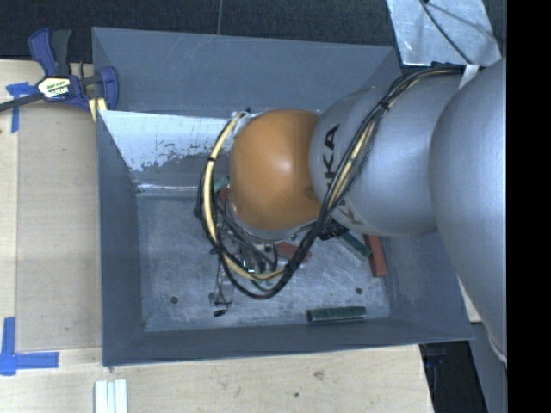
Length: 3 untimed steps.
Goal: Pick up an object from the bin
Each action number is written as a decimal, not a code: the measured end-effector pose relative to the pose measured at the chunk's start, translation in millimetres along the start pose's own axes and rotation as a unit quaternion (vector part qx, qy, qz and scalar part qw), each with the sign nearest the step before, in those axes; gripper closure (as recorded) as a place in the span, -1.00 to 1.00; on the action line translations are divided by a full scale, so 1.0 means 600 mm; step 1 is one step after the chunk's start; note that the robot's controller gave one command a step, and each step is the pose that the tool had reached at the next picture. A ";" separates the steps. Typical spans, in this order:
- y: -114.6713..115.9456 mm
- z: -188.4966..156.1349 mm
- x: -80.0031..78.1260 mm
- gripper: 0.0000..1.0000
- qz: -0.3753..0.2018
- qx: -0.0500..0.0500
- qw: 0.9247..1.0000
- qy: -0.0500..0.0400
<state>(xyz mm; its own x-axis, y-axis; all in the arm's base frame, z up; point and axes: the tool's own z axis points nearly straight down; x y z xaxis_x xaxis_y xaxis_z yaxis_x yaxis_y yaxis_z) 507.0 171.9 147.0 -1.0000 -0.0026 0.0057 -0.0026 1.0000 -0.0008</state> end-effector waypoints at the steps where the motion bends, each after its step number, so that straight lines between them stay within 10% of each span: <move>1: -0.138 0.053 -0.084 -1.00 -0.060 0.002 0.998 -0.005; 2: -0.217 0.131 -0.094 -1.00 -0.113 0.001 0.994 -0.002; 3: -0.212 0.127 -0.096 1.00 -0.113 0.000 0.994 -0.004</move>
Offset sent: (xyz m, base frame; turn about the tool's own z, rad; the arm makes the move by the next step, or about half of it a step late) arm 0.0482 -0.0764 -0.0307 -0.1258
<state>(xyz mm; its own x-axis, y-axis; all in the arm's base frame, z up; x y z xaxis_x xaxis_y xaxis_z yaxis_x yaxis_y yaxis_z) 564.3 45.0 70.8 -0.9740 -0.2264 -0.0027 -0.2264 0.9740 0.0002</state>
